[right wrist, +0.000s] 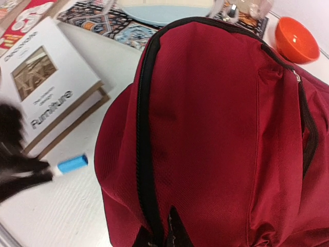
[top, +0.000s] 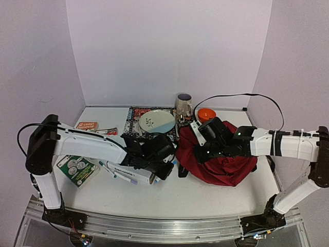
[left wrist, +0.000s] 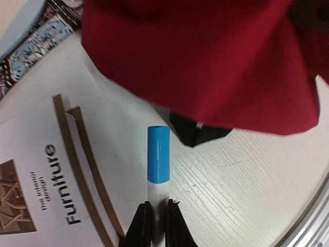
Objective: Pack the student bag
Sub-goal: Pick up the pen at the center of the board, then set down the student bag at the center of the board, then grab the lower front pocket of the student bag.
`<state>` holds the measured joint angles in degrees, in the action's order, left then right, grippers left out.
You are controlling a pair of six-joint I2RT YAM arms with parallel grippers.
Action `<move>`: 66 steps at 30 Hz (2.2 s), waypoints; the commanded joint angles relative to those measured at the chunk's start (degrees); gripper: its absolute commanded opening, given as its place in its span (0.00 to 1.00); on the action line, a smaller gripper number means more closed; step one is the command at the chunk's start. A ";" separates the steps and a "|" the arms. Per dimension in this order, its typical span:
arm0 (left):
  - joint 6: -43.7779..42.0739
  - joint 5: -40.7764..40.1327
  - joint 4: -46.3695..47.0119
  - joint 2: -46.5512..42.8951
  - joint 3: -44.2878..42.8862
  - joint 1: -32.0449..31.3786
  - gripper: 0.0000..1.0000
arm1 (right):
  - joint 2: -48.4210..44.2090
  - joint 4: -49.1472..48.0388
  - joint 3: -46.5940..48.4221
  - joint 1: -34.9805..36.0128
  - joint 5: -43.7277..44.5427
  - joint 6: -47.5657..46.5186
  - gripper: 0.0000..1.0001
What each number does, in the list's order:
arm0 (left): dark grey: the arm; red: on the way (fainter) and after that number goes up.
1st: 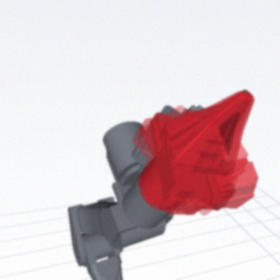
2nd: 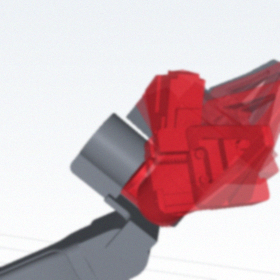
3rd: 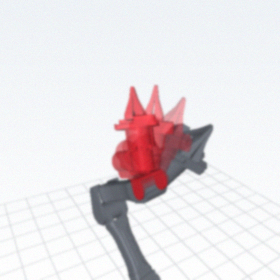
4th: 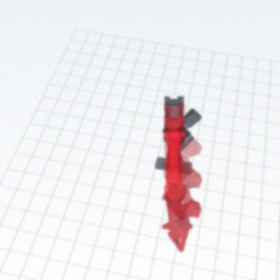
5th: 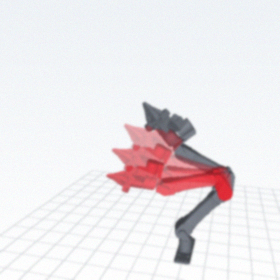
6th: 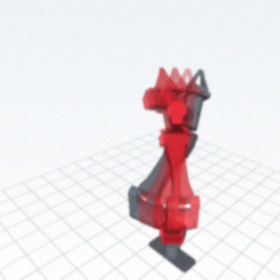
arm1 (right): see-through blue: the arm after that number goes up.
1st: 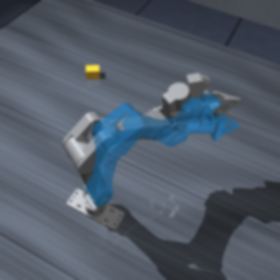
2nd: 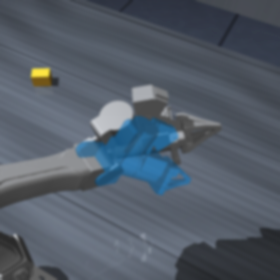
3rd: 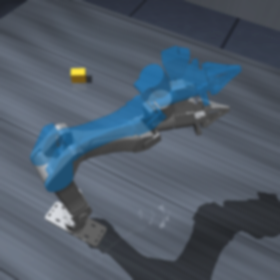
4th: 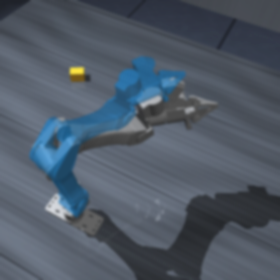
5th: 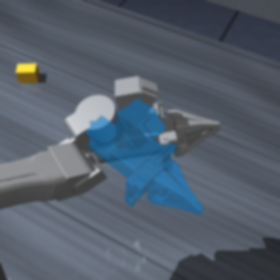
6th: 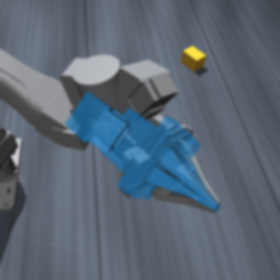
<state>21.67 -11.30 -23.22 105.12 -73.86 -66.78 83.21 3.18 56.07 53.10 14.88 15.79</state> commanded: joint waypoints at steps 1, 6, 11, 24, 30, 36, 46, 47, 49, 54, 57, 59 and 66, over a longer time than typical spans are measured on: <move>1.67 -2.59 2.07 -9.19 3.24 3.79 0.00 | -3.05 -1.12 3.04 3.34 -2.09 -1.58 0.01; 2.33 -2.25 2.91 -17.25 7.23 8.17 0.00 | -3.11 -1.24 6.24 6.32 -3.31 -2.20 0.01; 2.58 -3.24 3.82 -23.37 11.01 12.61 0.00 | 1.19 -2.69 8.11 8.02 -7.36 -2.13 0.03; 2.84 -1.98 6.24 -25.61 13.01 16.16 0.00 | 8.47 -0.40 13.65 11.67 -7.05 -2.93 0.37; 2.79 0.68 7.97 -24.43 12.50 16.62 0.00 | 4.34 8.85 13.15 7.23 3.05 -2.12 0.46; 2.43 1.62 8.38 -24.04 11.71 17.21 0.00 | 0.10 9.65 8.38 -0.10 2.91 0.67 0.47; 2.47 2.98 8.81 -23.33 11.28 17.91 0.00 | -1.42 5.55 3.70 -6.09 -1.24 2.63 0.49; 2.49 3.22 8.91 -23.22 11.18 17.94 0.00 | -0.20 5.59 3.48 -6.63 -0.88 3.18 0.48; 2.50 3.86 8.98 -23.03 10.99 18.00 0.00 | 2.14 5.71 3.34 -7.40 0.88 4.56 0.45; 2.66 4.36 9.15 -23.34 11.12 18.24 0.00 | 7.25 5.80 3.43 -8.88 2.99 5.87 0.36; 2.77 5.32 9.37 -23.03 10.95 18.44 0.00 | 9.81 5.59 3.98 -9.06 3.27 5.83 0.33; 2.86 5.71 9.56 -22.73 10.85 18.52 0.00 | 11.38 5.39 4.26 -9.07 3.24 5.74 0.32; 3.07 7.88 10.32 -21.99 10.24 18.53 0.00 | 15.81 4.04 4.56 -9.05 2.53 5.82 0.31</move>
<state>24.10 -5.46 -15.96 82.56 -60.99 -48.53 96.56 6.81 60.20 44.10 16.36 20.91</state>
